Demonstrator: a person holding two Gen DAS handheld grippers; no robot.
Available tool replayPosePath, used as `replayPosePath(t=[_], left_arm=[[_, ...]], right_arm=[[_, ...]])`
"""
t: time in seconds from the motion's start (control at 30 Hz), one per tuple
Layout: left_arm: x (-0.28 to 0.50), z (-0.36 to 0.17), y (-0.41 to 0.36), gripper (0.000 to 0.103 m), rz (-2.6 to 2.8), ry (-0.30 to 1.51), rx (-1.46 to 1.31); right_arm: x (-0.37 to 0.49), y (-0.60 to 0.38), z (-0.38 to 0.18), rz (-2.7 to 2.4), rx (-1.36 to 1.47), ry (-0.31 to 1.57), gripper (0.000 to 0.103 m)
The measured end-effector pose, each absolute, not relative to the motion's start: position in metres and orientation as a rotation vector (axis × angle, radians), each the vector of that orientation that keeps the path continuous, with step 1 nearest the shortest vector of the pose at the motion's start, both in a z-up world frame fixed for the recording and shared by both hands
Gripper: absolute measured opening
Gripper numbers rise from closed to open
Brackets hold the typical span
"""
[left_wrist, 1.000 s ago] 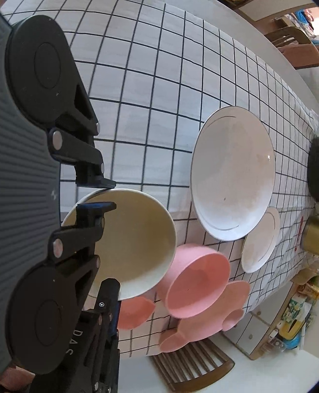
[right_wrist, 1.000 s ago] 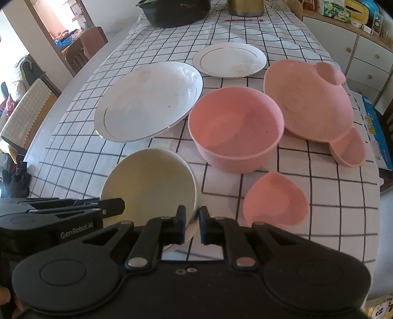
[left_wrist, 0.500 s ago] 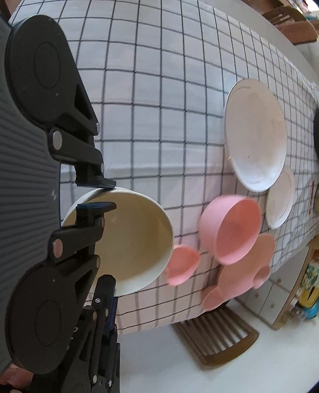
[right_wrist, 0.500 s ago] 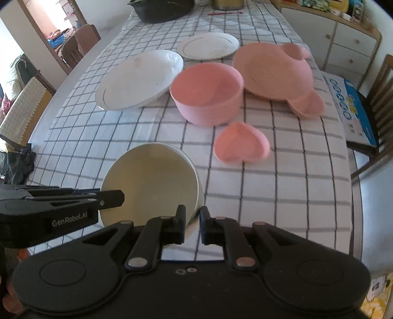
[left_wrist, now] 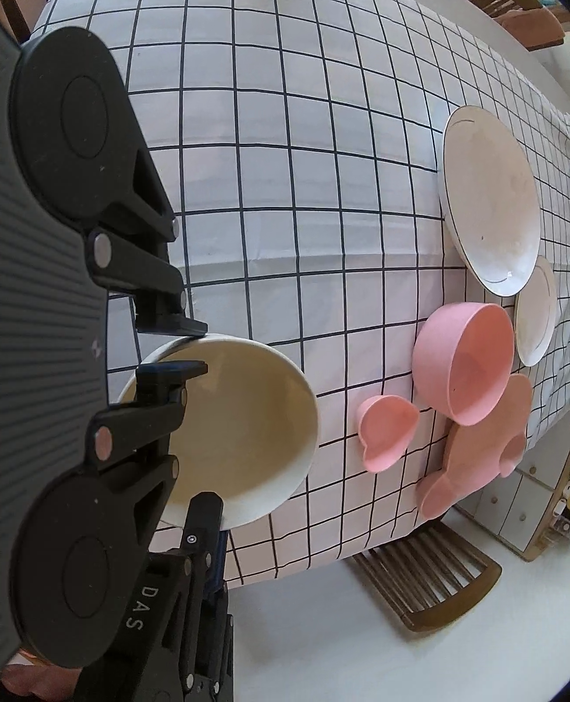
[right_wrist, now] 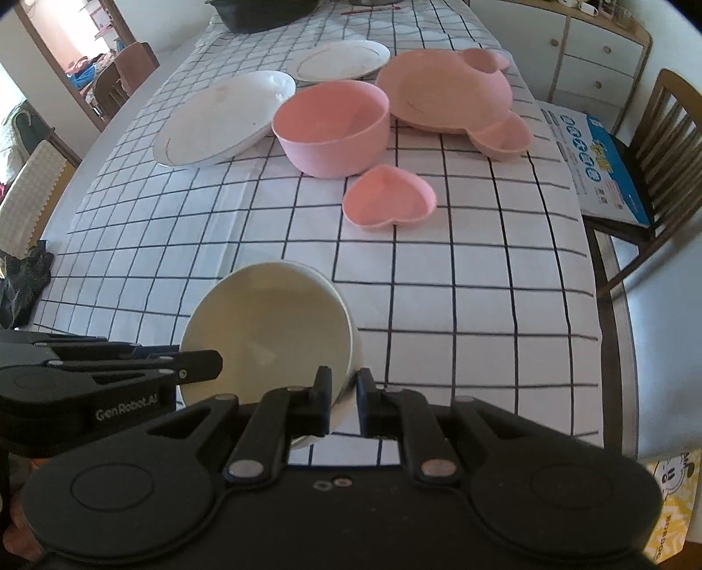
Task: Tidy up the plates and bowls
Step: 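Lift and carry the cream bowl toward the table edge with both grippers, then lower the cream bowl onto the table and open both grippers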
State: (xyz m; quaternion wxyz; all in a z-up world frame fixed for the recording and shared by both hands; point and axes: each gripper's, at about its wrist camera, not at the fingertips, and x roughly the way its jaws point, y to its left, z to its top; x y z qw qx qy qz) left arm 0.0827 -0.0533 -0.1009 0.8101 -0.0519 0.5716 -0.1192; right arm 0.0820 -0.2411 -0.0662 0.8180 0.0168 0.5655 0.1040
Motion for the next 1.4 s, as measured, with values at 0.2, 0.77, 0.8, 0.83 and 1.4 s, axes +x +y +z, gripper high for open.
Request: replayPosePath(t=[0.2, 0.77, 0.8, 0.83, 1.4], left_arm=[[0.077, -0.104, -0.054, 0.011, -0.277, 1.228, -0.101], [0.076, -0.109, -0.052, 0.011, -0.271, 1.264, -0.153], [0.077, -0.108, -0.05, 0.011, -0.271, 1.262, -0.161], [0.076, -0.107, -0.048, 0.011, -0.27, 1.259, -0.168], [0.07, -0.089, -0.034, 0.014, -0.256, 1.2, -0.164]], right_arm=[[0.075, -0.242, -0.07, 0.218, 0.029, 1.211, 0.01], [0.075, -0.247, -0.074, 0.21, 0.059, 1.224, 0.02], [0.075, -0.249, -0.073, 0.207, 0.063, 1.22, 0.021], [0.075, -0.25, -0.072, 0.204, 0.064, 1.218, 0.021], [0.072, -0.25, -0.054, 0.248, 0.085, 1.165, 0.036]])
